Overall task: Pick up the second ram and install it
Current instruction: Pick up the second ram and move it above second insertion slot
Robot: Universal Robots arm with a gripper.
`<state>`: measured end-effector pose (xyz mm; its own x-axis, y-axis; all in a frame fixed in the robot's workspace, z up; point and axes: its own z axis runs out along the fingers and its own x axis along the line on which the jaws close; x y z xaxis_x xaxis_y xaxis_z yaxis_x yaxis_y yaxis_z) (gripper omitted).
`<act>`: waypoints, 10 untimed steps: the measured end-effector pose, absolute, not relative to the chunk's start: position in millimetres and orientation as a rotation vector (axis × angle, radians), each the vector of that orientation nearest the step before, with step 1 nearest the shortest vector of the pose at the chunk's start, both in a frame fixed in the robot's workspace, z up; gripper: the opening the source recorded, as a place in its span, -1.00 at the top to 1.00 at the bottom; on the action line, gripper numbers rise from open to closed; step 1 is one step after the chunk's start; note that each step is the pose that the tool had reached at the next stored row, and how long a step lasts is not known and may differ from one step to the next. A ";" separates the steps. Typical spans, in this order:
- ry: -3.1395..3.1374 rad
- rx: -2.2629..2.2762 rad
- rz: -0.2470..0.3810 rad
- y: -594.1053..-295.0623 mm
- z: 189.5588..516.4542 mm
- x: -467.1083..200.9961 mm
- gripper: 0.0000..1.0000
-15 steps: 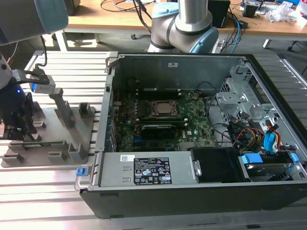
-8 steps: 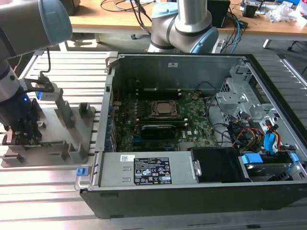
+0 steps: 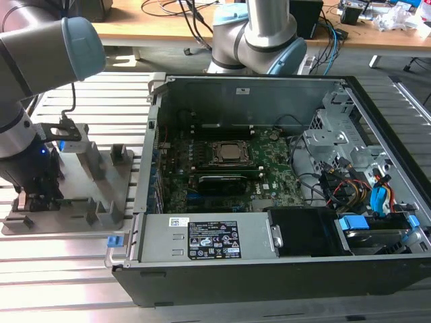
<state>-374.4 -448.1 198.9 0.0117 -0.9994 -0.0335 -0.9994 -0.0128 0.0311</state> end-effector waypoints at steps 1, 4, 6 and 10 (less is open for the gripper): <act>2.206 -2.233 0.072 -448.1 198.8 -374.4 0.40; 2.206 -2.233 0.073 -448.1 198.7 -374.4 0.40; 2.205 -2.233 0.073 -448.1 198.7 -374.3 0.73; 2.205 -2.232 0.074 -448.1 198.7 -374.4 0.73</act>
